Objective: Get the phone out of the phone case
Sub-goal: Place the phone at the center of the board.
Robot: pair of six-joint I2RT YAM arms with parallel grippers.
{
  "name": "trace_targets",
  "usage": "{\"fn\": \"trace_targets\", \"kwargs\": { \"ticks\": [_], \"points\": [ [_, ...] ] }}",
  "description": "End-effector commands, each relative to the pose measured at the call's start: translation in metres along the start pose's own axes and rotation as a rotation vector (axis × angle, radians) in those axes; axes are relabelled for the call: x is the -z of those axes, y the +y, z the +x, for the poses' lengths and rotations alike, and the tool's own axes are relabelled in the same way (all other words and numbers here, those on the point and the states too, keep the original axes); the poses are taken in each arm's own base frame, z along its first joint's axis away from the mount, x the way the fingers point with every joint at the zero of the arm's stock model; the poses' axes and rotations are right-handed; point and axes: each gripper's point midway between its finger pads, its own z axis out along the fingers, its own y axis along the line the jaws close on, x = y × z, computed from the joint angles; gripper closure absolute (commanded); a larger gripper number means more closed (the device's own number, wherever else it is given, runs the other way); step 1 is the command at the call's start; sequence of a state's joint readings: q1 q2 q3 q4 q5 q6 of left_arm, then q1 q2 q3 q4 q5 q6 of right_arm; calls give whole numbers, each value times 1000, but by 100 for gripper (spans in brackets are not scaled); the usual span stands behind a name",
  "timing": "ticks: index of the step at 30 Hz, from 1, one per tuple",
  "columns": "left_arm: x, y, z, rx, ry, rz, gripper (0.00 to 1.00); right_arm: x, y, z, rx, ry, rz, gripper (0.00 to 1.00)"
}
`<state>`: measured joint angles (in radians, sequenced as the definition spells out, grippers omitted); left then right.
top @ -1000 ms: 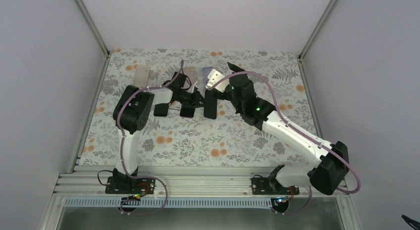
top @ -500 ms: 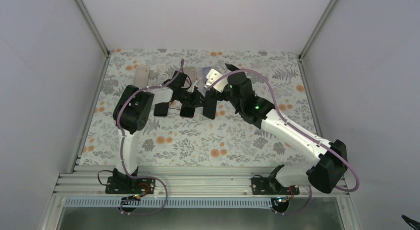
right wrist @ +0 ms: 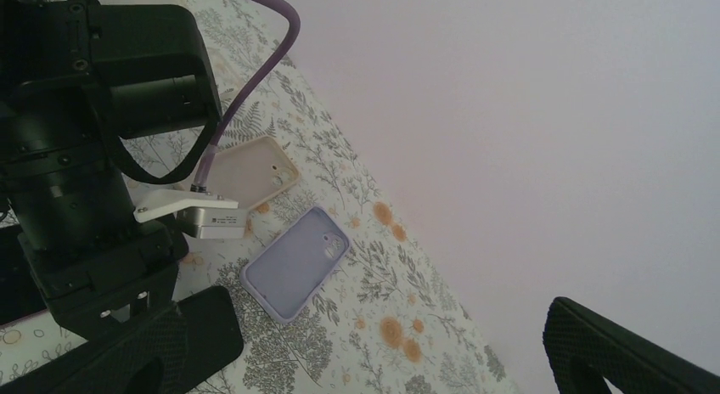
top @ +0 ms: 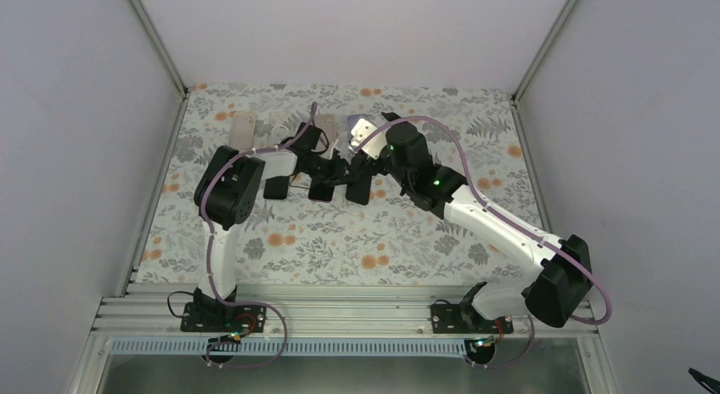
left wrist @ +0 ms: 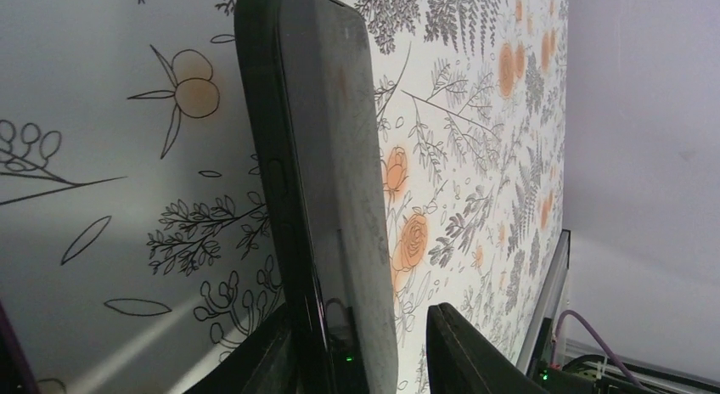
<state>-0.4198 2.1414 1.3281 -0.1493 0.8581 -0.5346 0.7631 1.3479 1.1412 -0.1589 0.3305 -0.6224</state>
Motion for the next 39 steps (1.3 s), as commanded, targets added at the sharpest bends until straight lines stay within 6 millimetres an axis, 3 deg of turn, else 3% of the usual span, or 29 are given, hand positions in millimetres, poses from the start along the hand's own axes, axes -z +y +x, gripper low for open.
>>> {"fn": "trace_targets", "kwargs": {
  "ticks": [1, 8, 19, 30, 39],
  "points": [
    [-1, 0, 1, -26, -6, -15, 63, -6, 7, 7, -37, 13, -26, 1],
    [2, 0, -2, -35, -18, -44, 52, -9, 11, 8, -44, 18, -38, 1],
    [9, -5, -6, -61, -46, -81, 45, -8, 10, 8, -46, 20, -35, 1],
    [17, -17, -7, -115, -78, -122, 30, -8, 10, 8, -49, 18, -34, 1],
    [25, -25, -7, -142, -104, -146, 24, -6, 7, 7, -53, 16, -30, 1]
  ]
}}
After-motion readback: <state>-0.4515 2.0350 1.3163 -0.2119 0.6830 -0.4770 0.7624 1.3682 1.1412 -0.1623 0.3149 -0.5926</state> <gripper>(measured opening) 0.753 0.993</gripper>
